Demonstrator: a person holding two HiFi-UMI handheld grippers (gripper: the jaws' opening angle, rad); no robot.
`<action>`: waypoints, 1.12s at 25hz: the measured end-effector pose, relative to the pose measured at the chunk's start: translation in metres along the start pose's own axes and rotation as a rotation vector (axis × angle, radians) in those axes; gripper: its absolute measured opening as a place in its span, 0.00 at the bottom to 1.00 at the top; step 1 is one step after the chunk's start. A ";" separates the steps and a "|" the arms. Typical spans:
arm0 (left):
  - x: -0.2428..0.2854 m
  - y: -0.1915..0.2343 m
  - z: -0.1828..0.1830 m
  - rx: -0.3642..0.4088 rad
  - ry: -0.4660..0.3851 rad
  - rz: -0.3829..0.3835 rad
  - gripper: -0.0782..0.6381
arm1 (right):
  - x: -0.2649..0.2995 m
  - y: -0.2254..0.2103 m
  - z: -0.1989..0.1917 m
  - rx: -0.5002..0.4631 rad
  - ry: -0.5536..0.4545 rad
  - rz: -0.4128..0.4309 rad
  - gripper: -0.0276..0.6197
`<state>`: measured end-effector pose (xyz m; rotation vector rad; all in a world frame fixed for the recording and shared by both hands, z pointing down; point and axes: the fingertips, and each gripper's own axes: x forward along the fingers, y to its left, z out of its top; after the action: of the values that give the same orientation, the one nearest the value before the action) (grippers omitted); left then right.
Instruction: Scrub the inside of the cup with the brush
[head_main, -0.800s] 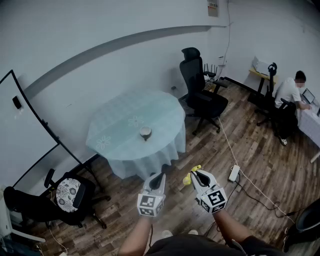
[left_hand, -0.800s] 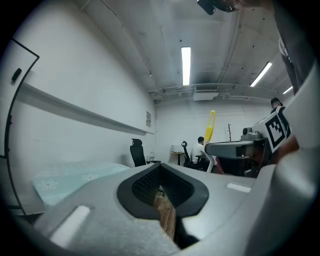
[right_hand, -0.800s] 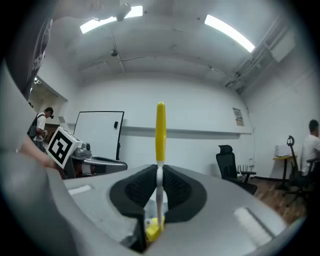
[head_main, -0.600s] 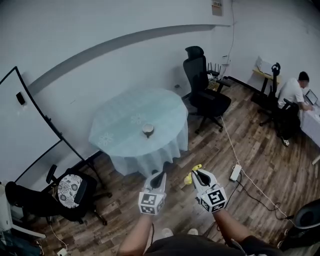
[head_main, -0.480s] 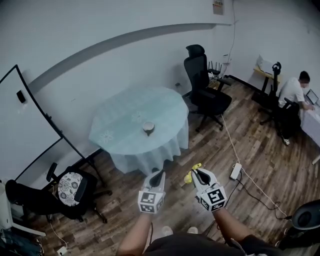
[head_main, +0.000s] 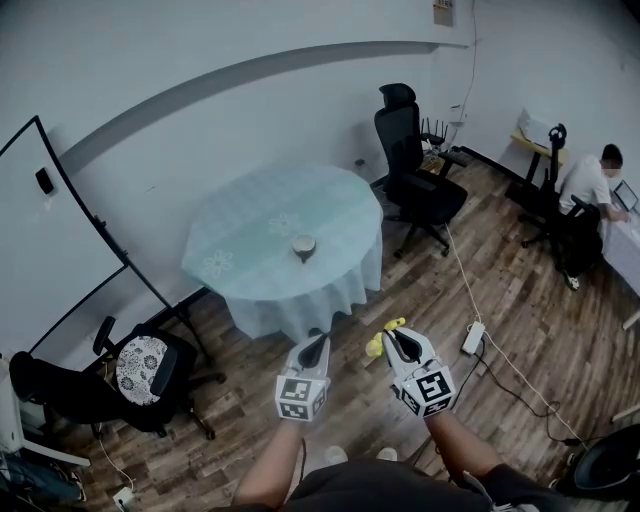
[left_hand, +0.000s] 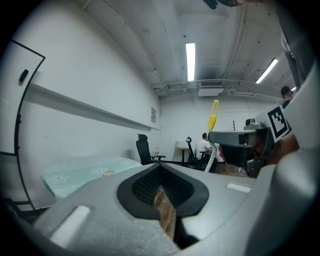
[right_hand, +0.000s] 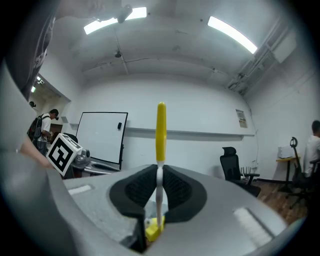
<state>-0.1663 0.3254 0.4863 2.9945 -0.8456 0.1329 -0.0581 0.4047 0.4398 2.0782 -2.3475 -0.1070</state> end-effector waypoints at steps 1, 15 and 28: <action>-0.001 0.004 -0.001 -0.001 0.000 -0.003 0.12 | 0.003 0.003 0.001 -0.002 -0.002 -0.001 0.10; -0.019 0.075 -0.019 0.000 0.013 -0.031 0.12 | 0.050 0.046 -0.004 -0.020 0.001 -0.035 0.10; 0.018 0.092 -0.014 0.037 0.022 -0.033 0.12 | 0.086 0.017 -0.010 -0.017 0.000 -0.067 0.10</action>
<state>-0.2000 0.2387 0.5022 3.0337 -0.7994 0.1819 -0.0848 0.3212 0.4473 2.1502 -2.2689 -0.1265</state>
